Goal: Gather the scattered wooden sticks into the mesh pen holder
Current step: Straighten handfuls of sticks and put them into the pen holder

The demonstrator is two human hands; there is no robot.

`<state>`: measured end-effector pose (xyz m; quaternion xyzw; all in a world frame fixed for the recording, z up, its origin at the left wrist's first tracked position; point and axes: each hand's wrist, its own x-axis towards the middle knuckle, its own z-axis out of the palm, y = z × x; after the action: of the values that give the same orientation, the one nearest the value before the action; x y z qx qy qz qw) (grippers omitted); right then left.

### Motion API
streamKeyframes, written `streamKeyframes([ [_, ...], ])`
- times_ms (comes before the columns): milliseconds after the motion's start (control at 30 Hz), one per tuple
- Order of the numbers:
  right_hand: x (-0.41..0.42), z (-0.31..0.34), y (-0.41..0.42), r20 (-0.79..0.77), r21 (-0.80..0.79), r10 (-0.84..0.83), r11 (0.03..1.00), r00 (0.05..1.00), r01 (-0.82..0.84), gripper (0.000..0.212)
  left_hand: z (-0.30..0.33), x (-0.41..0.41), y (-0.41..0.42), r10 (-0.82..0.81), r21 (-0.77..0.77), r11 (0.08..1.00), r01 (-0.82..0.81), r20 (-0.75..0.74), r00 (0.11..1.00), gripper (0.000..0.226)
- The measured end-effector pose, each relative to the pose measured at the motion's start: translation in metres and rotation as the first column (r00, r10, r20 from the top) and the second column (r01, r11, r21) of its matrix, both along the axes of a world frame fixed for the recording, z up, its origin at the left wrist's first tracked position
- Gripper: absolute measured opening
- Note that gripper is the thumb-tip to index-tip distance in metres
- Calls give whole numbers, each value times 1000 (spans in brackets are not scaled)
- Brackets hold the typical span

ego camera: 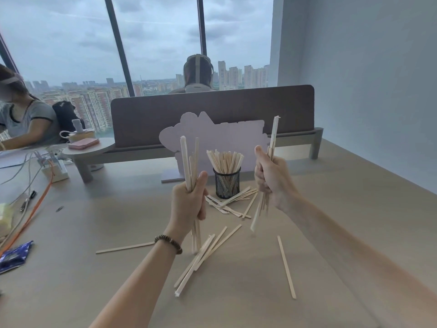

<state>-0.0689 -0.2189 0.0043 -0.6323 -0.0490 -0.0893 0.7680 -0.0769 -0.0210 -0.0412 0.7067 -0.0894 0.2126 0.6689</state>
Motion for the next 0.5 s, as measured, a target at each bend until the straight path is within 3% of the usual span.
streamKeyframes([
  [300,7,-26,10,61,-139,-30,990,998,38,50,-5,5,-5,76,44,996,-79,55,996,55],
  [500,9,-44,21,58,-92,-20,995,998,25,48,-21,5,-7,96,44,994,-99,71,993,53],
])
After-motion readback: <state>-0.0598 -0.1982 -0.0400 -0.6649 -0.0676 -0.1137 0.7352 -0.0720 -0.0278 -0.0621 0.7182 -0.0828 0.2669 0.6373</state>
